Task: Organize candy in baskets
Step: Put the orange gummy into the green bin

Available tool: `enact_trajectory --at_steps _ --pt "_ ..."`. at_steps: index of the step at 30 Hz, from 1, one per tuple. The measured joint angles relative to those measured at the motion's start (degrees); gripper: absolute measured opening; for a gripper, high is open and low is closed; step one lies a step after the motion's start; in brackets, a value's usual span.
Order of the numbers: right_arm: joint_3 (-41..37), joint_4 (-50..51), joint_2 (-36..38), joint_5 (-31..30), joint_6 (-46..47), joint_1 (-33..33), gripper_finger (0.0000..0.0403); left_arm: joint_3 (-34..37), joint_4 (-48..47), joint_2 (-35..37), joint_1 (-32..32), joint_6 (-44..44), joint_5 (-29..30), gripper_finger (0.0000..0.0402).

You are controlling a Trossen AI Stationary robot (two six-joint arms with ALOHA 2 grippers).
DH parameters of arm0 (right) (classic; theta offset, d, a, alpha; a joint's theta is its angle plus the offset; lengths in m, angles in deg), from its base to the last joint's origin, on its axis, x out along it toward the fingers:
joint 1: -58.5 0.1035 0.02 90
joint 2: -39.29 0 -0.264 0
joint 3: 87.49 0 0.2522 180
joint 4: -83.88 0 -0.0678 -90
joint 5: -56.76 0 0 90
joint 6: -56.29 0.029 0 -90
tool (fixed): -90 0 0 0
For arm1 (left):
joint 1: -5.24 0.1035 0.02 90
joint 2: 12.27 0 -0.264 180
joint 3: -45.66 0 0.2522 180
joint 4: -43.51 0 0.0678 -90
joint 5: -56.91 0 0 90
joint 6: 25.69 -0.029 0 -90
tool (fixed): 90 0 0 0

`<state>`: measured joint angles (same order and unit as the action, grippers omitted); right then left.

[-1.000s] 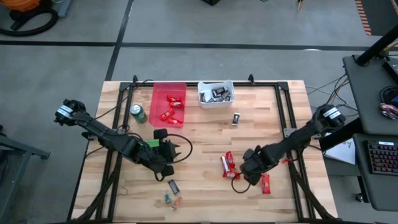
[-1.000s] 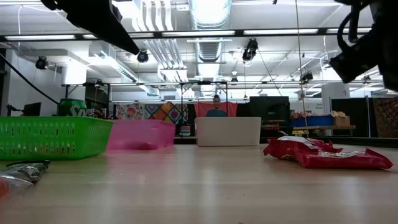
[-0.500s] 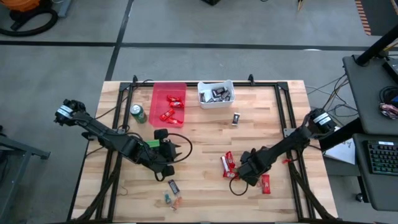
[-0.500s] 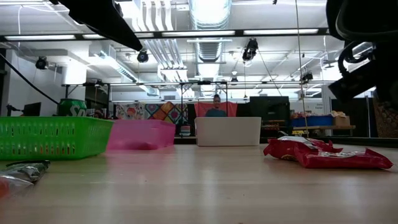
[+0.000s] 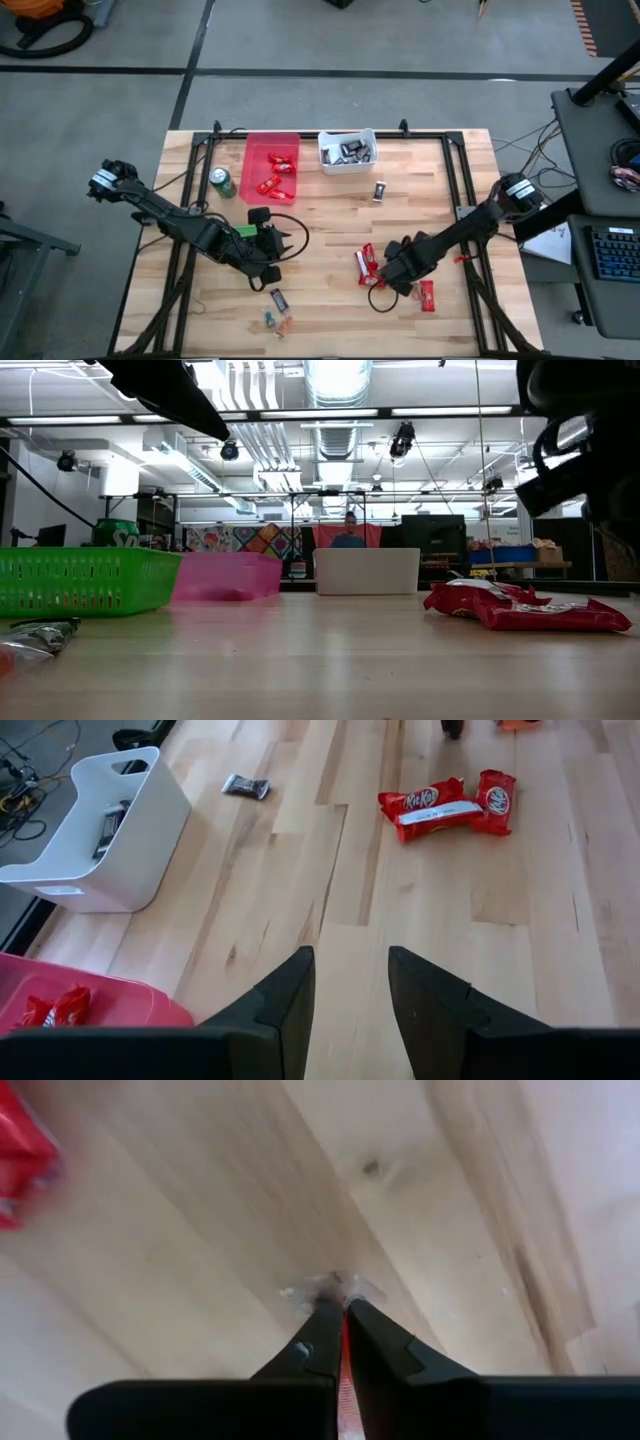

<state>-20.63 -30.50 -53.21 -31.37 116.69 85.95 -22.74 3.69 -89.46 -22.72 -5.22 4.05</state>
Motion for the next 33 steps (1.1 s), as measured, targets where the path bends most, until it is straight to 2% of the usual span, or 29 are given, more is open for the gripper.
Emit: enact_trajectory --at_steps 9,16,19,22,28,33 --pt "0.02 -0.02 7.90 -7.92 0.01 -0.56 0.0009 0.00 0.17 0.00 0.00 0.00 -0.02 0.0113" --pt "0.04 -3.31 14.96 -19.59 -5.26 -2.80 0.0009 0.00 0.51 0.00 0.00 0.00 -0.02 0.0113" --pt "0.04 -8.16 17.27 -25.00 -10.56 -4.17 0.0009 0.00 0.71 0.00 0.00 0.00 -0.02 0.0113" --pt "0.04 -14.65 18.65 -27.46 -16.72 -5.91 0.0009 0.00 1.03 0.00 0.00 0.00 -0.02 0.0113" --pt "0.04 -28.82 18.34 -27.58 -29.23 -9.05 0.0009 0.00 1.21 0.00 0.00 0.40 -0.02 0.0113" --pt "0.02 -43.83 14.81 -27.37 -38.45 -10.90 0.0009 0.01 1.35 0.06 -0.01 2.50 0.33 0.0113"
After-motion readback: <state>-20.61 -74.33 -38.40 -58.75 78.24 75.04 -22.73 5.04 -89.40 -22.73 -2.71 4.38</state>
